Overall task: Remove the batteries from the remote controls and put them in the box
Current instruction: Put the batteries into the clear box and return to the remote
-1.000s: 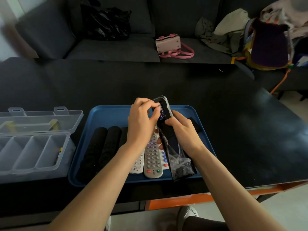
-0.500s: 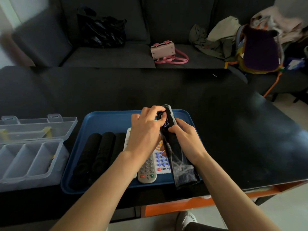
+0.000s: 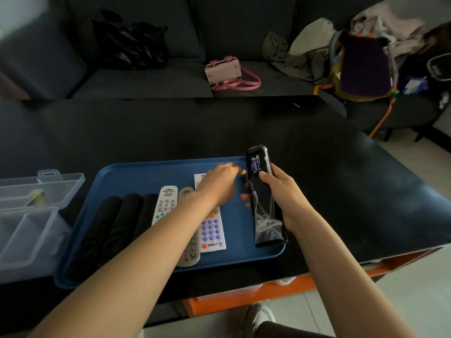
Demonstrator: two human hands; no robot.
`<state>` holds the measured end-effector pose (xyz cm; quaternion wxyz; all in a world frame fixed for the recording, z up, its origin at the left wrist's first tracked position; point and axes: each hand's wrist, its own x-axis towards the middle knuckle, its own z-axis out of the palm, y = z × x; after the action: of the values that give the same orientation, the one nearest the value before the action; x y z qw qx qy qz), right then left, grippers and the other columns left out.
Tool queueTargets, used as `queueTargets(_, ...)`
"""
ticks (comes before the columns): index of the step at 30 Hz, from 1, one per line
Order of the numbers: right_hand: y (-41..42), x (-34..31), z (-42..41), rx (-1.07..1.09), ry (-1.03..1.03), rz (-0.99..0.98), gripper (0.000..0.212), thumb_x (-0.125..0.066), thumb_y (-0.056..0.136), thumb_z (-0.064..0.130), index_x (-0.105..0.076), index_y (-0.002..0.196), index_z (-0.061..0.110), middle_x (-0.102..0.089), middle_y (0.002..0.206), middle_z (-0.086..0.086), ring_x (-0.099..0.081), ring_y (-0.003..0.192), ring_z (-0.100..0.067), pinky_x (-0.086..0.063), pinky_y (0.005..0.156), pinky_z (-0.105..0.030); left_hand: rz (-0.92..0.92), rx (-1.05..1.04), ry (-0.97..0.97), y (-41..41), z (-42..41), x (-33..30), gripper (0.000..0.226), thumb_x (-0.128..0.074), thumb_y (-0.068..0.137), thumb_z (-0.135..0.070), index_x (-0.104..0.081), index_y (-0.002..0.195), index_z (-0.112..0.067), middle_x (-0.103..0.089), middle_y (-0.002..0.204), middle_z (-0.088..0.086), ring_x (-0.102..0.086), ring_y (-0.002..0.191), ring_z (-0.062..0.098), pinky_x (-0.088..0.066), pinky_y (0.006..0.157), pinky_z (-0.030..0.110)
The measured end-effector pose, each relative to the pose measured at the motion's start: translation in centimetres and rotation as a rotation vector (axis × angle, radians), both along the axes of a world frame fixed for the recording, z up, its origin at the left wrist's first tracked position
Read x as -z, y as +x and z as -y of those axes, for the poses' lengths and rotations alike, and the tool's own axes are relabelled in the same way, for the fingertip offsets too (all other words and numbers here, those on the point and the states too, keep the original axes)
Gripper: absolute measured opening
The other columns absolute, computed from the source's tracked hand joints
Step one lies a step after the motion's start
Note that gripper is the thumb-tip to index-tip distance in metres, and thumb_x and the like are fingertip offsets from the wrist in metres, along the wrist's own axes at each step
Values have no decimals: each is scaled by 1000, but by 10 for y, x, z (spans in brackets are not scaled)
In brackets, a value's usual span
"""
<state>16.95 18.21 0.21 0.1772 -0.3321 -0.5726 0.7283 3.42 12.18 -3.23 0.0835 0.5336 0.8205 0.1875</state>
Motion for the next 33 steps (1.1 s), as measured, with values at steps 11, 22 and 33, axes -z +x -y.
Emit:
queueTargets(11,3,7,-12,42,-46,29,23,-44,99,15,-50,121,22,-64,110,-21,-67,80,-32,-56,69,-43,-281,170,-192,-1,-17,-5,37,-51,92,-34,-52,125,-19,-47,130,6,-38,124,24,-31,95,39)
queueTargets(22,1,2,-6,39,-45,26,23,-45,99,17,-48,121,23,-62,110,-20,-68,73,-29,-56,67,-41,297,-248,192,-14,-9,-8,8,-44,96,-17,-47,96,-10,-66,87,9,-61,69,16,-50,64,30)
queueTargets(33,-12,2,13,-71,-58,45,25,-47,98,19,-55,122,19,-67,105,-20,-69,78,-33,-56,66,-41,1225,-284,524,-5,33,-28,32,-34,99,-22,-60,115,-13,-41,68,-5,-34,57,4,-29,57,20)
